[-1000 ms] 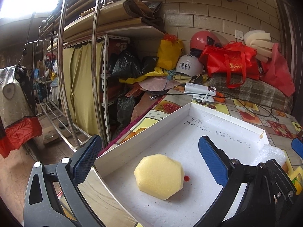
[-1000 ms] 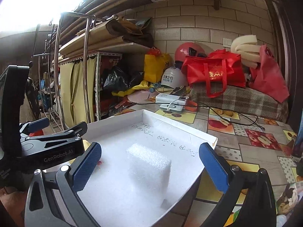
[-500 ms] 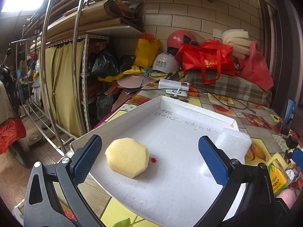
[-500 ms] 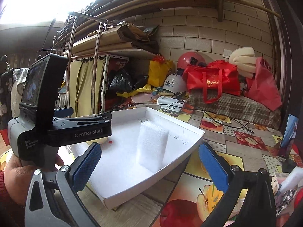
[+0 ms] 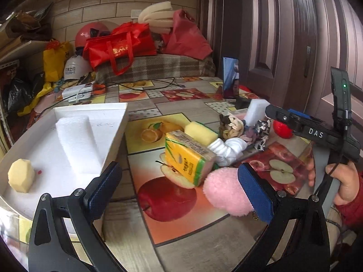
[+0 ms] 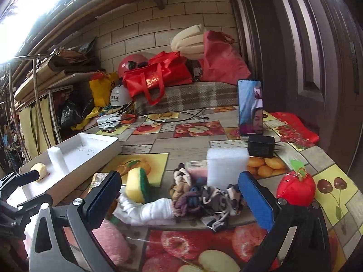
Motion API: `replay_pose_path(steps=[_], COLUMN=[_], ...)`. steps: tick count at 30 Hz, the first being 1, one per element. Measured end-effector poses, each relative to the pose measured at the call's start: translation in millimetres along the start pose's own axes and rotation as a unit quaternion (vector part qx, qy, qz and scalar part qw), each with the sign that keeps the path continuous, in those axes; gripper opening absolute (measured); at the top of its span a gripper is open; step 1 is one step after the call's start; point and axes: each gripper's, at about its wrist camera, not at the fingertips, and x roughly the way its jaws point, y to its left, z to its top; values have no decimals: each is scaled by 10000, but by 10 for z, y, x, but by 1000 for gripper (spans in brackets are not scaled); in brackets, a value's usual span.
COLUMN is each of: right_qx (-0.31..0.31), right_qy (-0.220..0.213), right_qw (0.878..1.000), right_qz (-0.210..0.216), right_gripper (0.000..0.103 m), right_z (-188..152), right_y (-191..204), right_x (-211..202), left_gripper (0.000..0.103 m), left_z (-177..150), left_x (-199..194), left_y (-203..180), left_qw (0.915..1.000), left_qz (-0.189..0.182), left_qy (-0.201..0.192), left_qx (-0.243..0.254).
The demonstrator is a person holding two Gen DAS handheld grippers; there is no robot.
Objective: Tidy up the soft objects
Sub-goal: 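Grasp the pink plush ball with the left tool while the right tool grasps the red plush apple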
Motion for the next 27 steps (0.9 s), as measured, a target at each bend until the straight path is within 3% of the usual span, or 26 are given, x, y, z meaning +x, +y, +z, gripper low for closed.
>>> replay_pose_path(steps=[2, 7, 14, 18, 19, 20, 23, 27], right_qx=[78, 106, 213, 289, 261, 223, 63, -46], right_qy=[113, 561, 1837, 2147, 2126, 2119, 2121, 2151], right_qw=[9992, 9932, 9779, 9720, 9725, 9730, 9742, 9747], right_qz=[-371, -1017, -973, -913, -916, -884, -767, -607], right_gripper=[103, 103, 103, 102, 97, 85, 65, 63], right_z=[14, 1, -103, -127, -118, -108, -110, -121], right_y=[-266, -736, -1041, -1096, -1091, -1082, -1019, -969], right_x=[-9, 18, 439, 582, 583, 589, 584, 567], left_gripper=[103, 103, 95, 82, 78, 74, 70, 69], left_z=[20, -9, -83, -109, -112, -114, -117, -104], left_x=[118, 334, 612, 709, 702, 694, 684, 683], left_y=[-174, -464, -602, -606, -605, -605, -608, -623], left_qw=[9991, 9948, 9858, 9818, 9821, 9822, 9821, 9818], left_qz=[-265, -439, -505, -443, -461, -466, -490, -513], left_qy=[296, 821, 1530, 1790, 1775, 1768, 1759, 1749], left_qx=[119, 417, 472, 448, 439, 437, 467, 542])
